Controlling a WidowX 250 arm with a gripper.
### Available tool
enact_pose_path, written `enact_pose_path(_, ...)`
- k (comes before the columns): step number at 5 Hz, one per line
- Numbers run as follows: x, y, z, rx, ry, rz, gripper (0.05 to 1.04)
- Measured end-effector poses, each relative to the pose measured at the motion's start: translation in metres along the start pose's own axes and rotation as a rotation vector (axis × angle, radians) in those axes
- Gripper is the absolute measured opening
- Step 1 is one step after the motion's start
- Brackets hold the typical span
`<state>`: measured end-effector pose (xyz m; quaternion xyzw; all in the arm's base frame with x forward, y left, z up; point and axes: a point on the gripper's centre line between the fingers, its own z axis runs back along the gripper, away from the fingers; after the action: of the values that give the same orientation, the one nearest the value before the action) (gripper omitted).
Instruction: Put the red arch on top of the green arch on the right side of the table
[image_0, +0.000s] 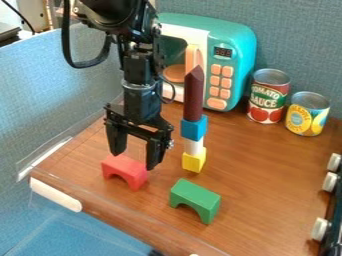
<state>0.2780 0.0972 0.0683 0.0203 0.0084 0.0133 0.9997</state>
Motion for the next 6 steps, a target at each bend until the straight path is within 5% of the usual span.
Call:
enact_pose_path(1,-0.002,-0.001,-0.008,-0.005,0.022,0.015,1.0)
enact_pose_path(2,-0.019,0.009,-0.016,0.026,0.046,0.259,1.0)
enact_pose_path(3,-0.033,0.019,-0.01,0.061,0.001,0.507,1.0)
enact_pose_path(4,-0.039,0.028,-0.008,0.022,-0.002,0.761,1.0)
enact_pose_path(6,-0.034,0.036,-0.008,-0.076,-0.089,1.232,1.0)
